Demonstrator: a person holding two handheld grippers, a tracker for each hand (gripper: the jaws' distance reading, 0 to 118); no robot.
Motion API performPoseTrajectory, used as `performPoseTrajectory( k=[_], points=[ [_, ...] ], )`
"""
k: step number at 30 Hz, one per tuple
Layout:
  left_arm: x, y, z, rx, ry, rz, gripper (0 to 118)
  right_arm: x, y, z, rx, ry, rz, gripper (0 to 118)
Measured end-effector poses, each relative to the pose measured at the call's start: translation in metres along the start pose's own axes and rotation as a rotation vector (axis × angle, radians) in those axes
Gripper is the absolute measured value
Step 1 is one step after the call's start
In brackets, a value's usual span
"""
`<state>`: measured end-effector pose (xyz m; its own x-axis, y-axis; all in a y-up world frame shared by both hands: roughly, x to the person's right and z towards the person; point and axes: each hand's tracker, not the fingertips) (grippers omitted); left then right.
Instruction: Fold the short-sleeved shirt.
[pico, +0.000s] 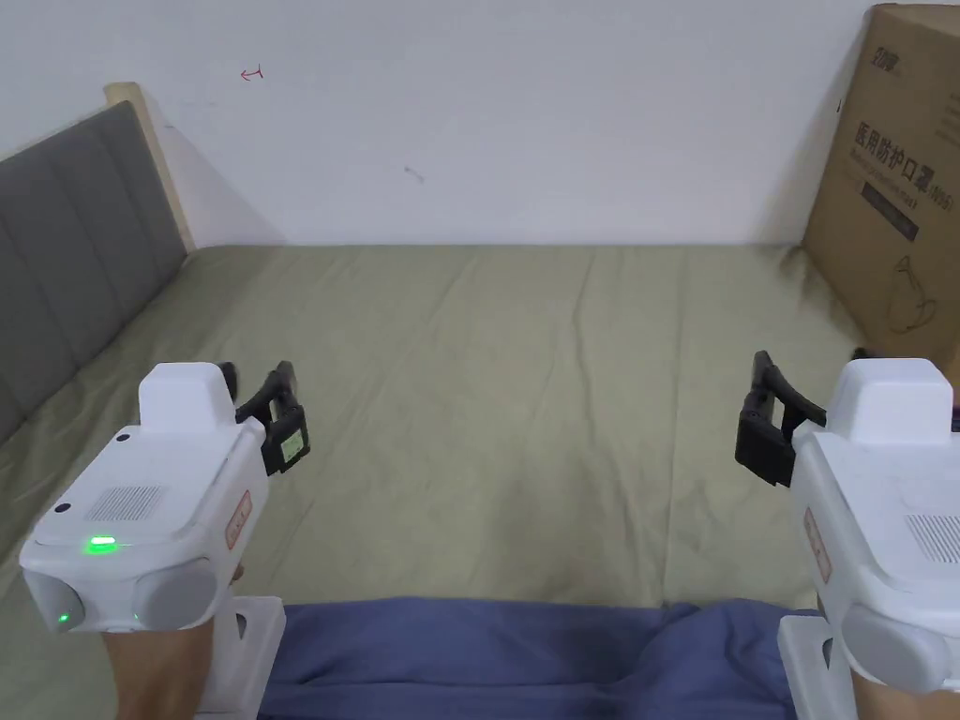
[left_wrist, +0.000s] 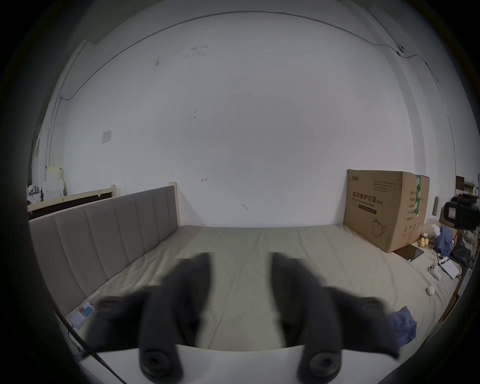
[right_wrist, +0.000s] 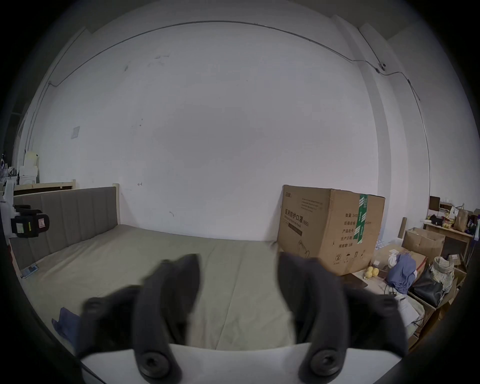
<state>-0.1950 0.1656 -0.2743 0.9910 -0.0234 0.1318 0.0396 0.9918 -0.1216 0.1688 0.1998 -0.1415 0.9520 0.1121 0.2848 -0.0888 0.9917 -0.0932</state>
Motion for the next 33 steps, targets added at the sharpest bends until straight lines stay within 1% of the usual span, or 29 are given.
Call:
performPoseTrajectory(
  k=[1, 2, 3, 4, 9, 11, 14, 18, 20, 21, 23, 26, 29, 31, 32, 33],
  points=[
    [0.002, -0.002, 0.000, 0.003, -0.003, -0.001, 12, -0.002, -0.001, 0.001, 0.002, 0.003, 0.000, 35],
    [0.004, -0.004, -0.001, 0.002, -0.002, 0.001, 1, -0.001, -0.004, -0.001, 0.005, -0.004, 0.000, 9],
    [0.003, -0.005, 0.000, -0.006, 0.003, 0.005, 0, -0.001, -0.006, -0.002, 0.008, -0.001, 0.000, 0],
    [0.007, -0.001, 0.005, -0.023, -0.025, 0.015, 0, -0.002, -0.006, -0.002, 0.007, 0.010, -0.008, 0],
    [0.002, -0.010, 0.001, -0.062, -0.033, 0.018, 0, -0.003, -0.009, -0.006, -0.006, 0.014, -0.014, 0],
    [-0.006, -0.012, -0.004, -0.131, -0.065, 0.048, 0, -0.001, -0.011, -0.009, -0.015, 0.021, -0.019, 0],
    [-0.035, -0.029, -0.026, -0.319, -0.116, 0.163, 0, -0.001, -0.014, -0.012, -0.022, 0.021, -0.015, 0],
    [-0.078, -0.056, -0.042, -0.542, -0.242, 0.424, 0, -0.001, -0.019, -0.018, -0.045, 0.027, -0.010, 0],
    [-0.099, -0.074, -0.047, -0.602, -0.261, 0.482, 0, -0.001, -0.022, -0.022, -0.058, 0.034, -0.005, 0],
    [-0.109, -0.082, -0.048, -0.651, -0.273, 0.470, 0, 0.000, -0.024, -0.025, -0.065, 0.039, -0.004, 0],
    [-0.128, -0.097, -0.053, -0.721, -0.279, 0.492, 0, 0.000, -0.027, -0.030, -0.081, 0.045, 0.002, 0],
    [-0.150, -0.116, -0.057, -0.794, -0.292, 0.528, 0, -0.001, -0.033, -0.038, -0.106, 0.043, 0.014, 0],
    [-0.176, -0.145, -0.072, -0.852, -0.278, 0.524, 0, -0.004, -0.039, -0.045, -0.127, 0.041, 0.029, 0],
    [-0.183, -0.161, -0.080, -0.898, -0.277, 0.566, 9, -0.007, -0.043, -0.051, -0.144, 0.042, 0.036, 0],
    [-0.188, -0.170, -0.083, -0.908, -0.272, 0.577, 20, -0.008, -0.045, -0.054, -0.152, 0.042, 0.040, 0],
    [-0.190, -0.178, -0.087, -0.913, -0.271, 0.579, 47, -0.008, -0.047, -0.057, -0.161, 0.042, 0.044, 0]
  ],
)
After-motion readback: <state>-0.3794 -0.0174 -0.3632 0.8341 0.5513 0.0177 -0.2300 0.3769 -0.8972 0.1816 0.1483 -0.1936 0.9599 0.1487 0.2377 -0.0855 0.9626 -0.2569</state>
